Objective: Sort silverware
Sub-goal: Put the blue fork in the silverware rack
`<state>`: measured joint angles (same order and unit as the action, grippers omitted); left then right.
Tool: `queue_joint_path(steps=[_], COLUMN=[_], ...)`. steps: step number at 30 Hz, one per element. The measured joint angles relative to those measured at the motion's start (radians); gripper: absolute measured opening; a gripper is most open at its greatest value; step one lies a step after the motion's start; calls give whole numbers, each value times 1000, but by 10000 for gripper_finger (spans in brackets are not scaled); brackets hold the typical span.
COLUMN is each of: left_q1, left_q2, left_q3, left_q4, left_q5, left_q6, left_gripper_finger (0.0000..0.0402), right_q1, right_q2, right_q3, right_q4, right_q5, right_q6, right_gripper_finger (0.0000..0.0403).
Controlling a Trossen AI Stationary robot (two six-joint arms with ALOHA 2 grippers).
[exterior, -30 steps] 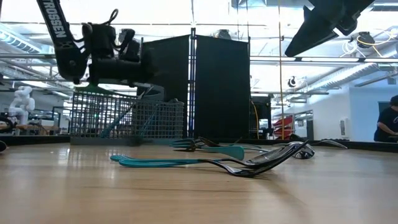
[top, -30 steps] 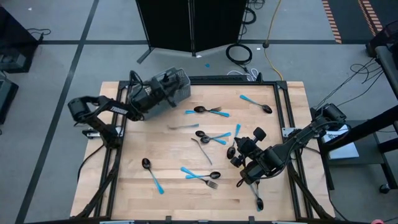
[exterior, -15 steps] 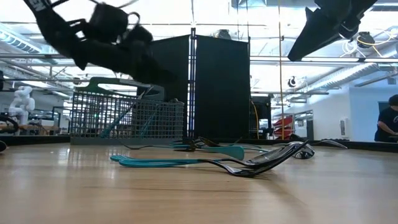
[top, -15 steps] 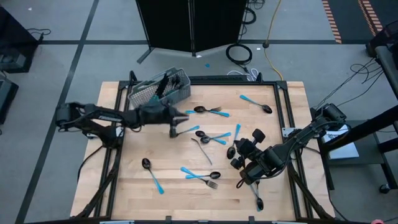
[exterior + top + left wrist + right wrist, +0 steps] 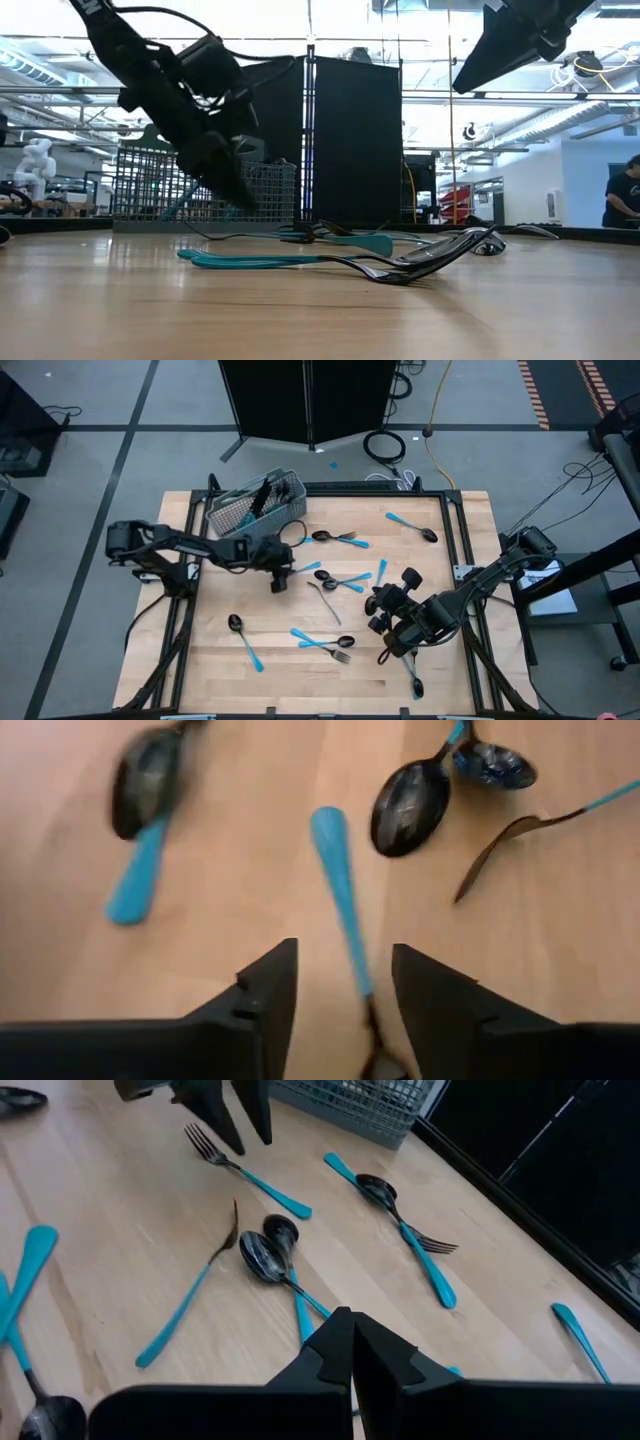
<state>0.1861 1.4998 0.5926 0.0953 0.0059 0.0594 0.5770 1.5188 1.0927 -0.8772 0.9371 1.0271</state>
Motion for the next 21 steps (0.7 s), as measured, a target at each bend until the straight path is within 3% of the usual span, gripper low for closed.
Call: queue_joint_path(steps=[4, 14, 17, 21], left_q1=[-16, -18, -18, -17], left_q2=[43, 128, 129, 128], left_q3=[0, 2, 2, 2], left_q4=[1, 11, 11, 11], left_q5=[64, 62, 64, 64], left_q6=[-24, -25, -23, -20], left_gripper_finger=[181, 181, 165, 104], right_q1=[0, 0, 0, 0], right_q2=[0, 0, 0, 0], right_q3=[0, 0, 0, 0], right_q4=[-1, -1, -1, -1], right_q5=[-1, -1, -1, -1], right_q6=[-23, -23, -23, -23], right_gripper_finger=[0, 0, 0, 0])
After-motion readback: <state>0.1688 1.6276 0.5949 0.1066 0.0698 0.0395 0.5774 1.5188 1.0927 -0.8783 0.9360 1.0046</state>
